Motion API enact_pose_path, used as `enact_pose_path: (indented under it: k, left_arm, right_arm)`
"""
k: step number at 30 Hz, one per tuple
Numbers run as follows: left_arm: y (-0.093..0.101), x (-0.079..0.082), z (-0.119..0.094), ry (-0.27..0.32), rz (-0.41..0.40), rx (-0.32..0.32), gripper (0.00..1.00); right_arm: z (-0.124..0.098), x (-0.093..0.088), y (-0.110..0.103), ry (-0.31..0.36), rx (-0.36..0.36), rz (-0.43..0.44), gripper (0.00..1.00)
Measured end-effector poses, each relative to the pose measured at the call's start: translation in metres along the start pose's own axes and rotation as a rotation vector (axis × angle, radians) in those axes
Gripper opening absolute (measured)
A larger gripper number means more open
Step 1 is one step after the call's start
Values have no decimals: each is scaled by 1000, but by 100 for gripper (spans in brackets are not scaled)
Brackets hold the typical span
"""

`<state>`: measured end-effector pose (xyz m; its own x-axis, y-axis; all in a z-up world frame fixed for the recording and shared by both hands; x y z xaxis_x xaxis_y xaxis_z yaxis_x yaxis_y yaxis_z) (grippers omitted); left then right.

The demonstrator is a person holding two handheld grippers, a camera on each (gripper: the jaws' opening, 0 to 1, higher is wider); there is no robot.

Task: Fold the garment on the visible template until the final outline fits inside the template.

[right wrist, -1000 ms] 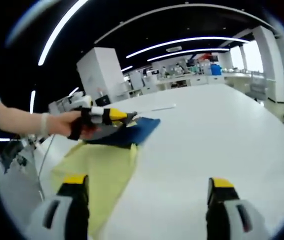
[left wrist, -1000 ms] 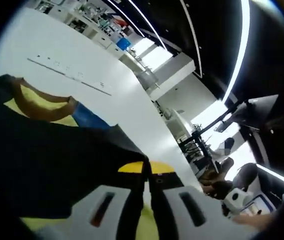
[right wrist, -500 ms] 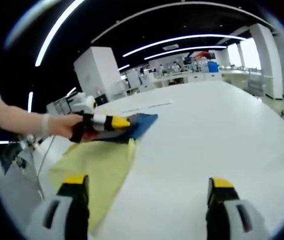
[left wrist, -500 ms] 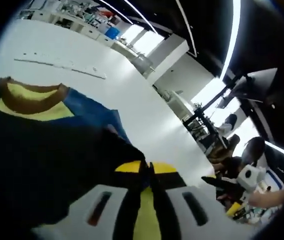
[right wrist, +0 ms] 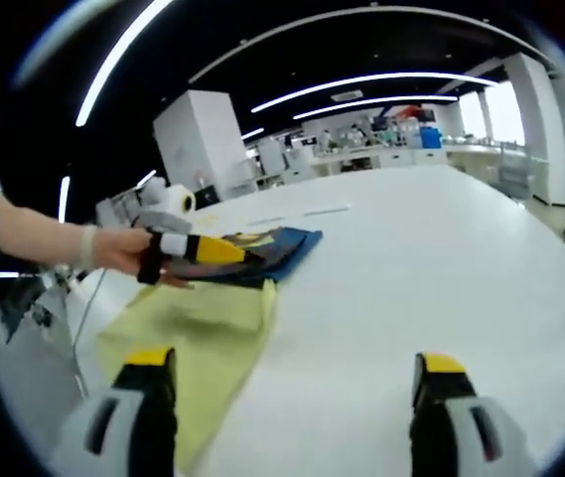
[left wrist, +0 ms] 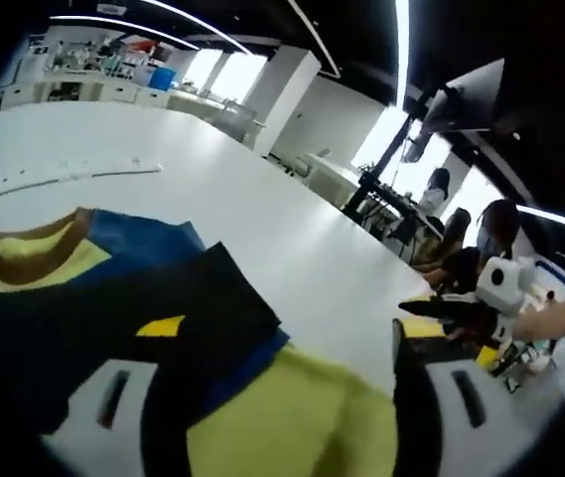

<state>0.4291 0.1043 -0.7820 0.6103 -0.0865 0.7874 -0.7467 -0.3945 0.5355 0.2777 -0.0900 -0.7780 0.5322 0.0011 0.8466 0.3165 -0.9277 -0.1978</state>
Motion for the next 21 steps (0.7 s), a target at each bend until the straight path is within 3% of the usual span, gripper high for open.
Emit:
enact_pose_path:
  k: [4,13,17,21]
  left_arm:
    - [7,0,-2,-7,-1,-13,98]
    - [27,1,-21,-53,66,-19,99]
    - [42,2,-36,-29,88,-23,99]
    - [49,-8,-57,8,82,4,98]
  right_arm:
    - [0,0,-2,-1,5,-9,100]
    - [-2,8,-11,3,23,-57,100]
    - [-3,14,-21,13,38,-85,100]
    - [-4,17,-29,15,49,-113,100]
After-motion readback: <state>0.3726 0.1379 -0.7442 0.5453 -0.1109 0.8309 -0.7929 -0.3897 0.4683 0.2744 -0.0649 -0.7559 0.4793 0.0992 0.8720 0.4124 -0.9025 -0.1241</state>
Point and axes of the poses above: the point that each gripper's makers call its tool centre point, and the gripper's own axes: z roughly forward along the fingers, y roughly to its right, x roughly out of its top, the point moved 6 cm from there along -z, roughly backward along the fingers, and after that the axes turned 9 degrees about -x, right-handed, at the moved point
